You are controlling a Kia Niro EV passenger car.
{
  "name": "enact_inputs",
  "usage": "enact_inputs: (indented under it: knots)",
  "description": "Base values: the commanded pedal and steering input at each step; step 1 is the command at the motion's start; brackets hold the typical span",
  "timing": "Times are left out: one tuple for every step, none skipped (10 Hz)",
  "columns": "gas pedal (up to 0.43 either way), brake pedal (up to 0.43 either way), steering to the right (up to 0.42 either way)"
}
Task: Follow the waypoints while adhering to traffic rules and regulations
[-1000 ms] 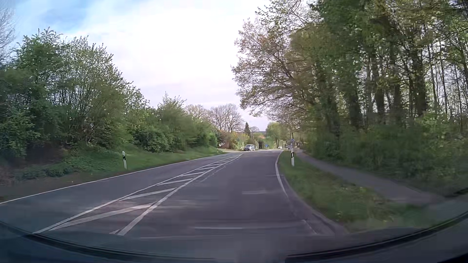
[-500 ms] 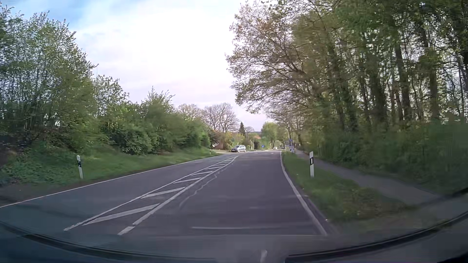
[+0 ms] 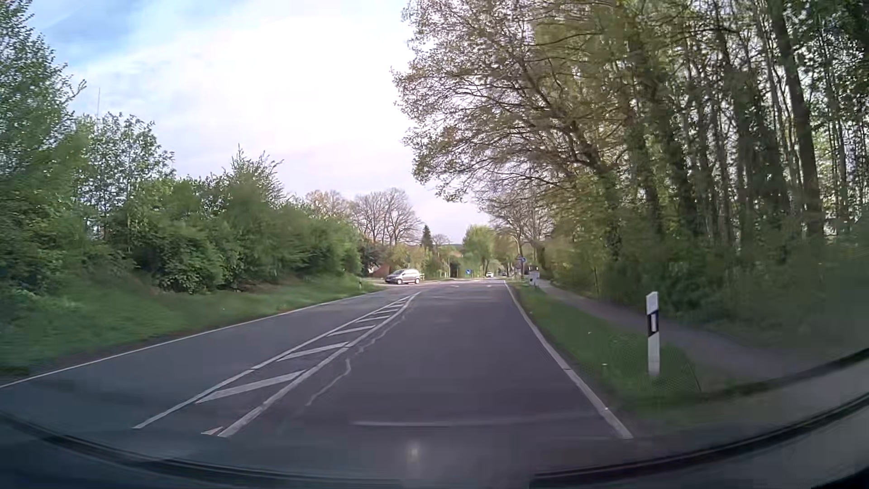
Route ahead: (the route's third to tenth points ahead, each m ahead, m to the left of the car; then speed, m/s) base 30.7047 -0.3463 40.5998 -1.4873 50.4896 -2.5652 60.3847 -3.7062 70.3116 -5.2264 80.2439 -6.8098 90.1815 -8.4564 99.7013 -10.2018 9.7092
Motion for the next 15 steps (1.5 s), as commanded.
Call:
enact_inputs:
  knots:
    - [0.059,0.000,0.043]
    - [0.059,0.000,0.043]
    - [0.059,0.000,0.043]
    - [0.059,0.000,0.042]
    - [0.059,0.000,0.042]
    - [0.067,0.000,0.041]
    - [0.067,0.000,0.039]
    - [0.067,0.000,0.034]
    - [0.067,0.000,0.026]
    - [0.067,0.000,0.023]
    - [0.067,0.000,0.023]
    - [0.067,0.000,0.023]
    - [0.067,0.000,0.021]
    - [0.067,0.000,0.020]
    - [0.067,0.000,0.016]
